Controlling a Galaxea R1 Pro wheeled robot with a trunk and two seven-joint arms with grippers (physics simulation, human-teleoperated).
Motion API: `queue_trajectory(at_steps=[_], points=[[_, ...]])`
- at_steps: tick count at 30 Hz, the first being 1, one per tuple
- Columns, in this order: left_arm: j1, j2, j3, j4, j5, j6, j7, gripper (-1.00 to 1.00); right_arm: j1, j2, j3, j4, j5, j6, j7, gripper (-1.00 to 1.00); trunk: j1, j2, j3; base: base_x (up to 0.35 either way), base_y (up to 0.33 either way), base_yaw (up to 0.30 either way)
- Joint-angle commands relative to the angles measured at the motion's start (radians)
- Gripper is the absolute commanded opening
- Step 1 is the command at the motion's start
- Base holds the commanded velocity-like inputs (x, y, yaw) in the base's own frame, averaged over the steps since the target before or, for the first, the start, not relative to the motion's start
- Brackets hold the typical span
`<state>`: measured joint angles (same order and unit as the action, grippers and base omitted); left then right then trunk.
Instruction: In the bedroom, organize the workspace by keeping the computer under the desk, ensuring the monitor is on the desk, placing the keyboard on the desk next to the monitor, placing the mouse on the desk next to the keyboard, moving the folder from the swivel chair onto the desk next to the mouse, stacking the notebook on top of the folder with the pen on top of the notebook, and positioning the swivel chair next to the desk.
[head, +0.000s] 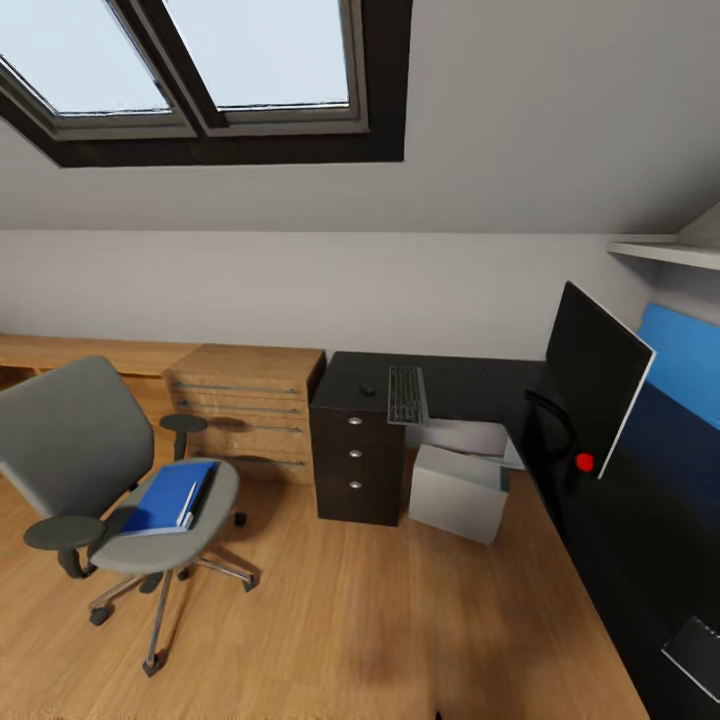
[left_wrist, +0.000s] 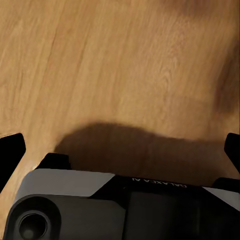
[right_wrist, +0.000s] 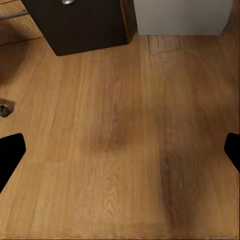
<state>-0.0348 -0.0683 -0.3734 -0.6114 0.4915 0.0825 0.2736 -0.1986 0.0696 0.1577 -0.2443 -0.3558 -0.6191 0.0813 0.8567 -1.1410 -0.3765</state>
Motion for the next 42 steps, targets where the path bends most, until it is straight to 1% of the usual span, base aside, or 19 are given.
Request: queue_trajectory(at_steps=[1, 16, 20, 23, 25, 31, 34, 37, 42], points=[[0.000, 0.001, -0.005, -0.002, 0.007, 0.003, 0.009, 1.00, -0.001, 0.000, 0.003, 0.001, -0.011, -0.004, 0.008, 1.00, -0.001, -0.001, -0.001, -0.302, -0.174, 0.000], [0.000, 0.003, -0.005, -0.002, 0.008, 0.003, 0.009, 1.00, -0.001, 0.002, 0.004, 0.000, -0.012, -0.004, 0.008, 1.00, -0.001, -0.001, -0.001, -0.303, -0.150, 0.000], [0.000, 0.005, -0.002, -0.005, 0.009, 0.002, 0.009, 1.00, -0.001, 0.010, 0.006, 0.000, -0.013, -0.004, 0.008, 1.00, -0.001, -0.001, -0.001, -0.095, -0.023, 0.000], [0.000, 0.005, -0.001, -0.005, 0.009, -0.006, 0.009, 1.00, -0.001, 0.020, 0.005, 0.000, -0.012, -0.004, 0.008, 1.00, -0.012, 0.020, 0.008, -0.033, -0.008, 0.000], [0.000, 0.005, -0.001, -0.005, 0.010, -0.025, 0.009, 1.00, -0.001, 0.024, 0.005, 0.000, -0.011, -0.004, 0.009, 1.00, -0.020, 0.034, 0.015, -0.008, -0.002, 0.000], [0.000, 0.005, 0.000, -0.005, 0.010, -0.043, 0.010, 1.00, -0.001, 0.025, 0.005, 0.002, -0.009, -0.004, 0.009, 1.00, -0.043, 0.076, 0.033, -0.001, 0.000, 0.000], [0.000, 0.004, 0.001, -0.005, 0.011, -0.070, 0.011, 1.00, -0.001, 0.025, 0.005, 0.002, -0.009, -0.004, 0.009, 1.00, -0.054, 0.097, 0.043, 0.000, 0.000, 0.000], [0.000, 0.005, 0.002, -0.005, 0.011, -0.081, 0.012, 1.00, -0.001, 0.025, 0.005, 0.002, -0.010, -0.004, 0.009, 1.00, -0.066, 0.118, 0.052, 0.000, 0.000, 0.000], [0.000, 0.005, 0.003, -0.005, 0.012, -0.087, 0.013, 1.00, -0.001, 0.025, 0.005, 0.002, -0.010, -0.004, 0.009, 1.00, -0.085, 0.153, 0.068, 0.000, 0.000, 0.000]])
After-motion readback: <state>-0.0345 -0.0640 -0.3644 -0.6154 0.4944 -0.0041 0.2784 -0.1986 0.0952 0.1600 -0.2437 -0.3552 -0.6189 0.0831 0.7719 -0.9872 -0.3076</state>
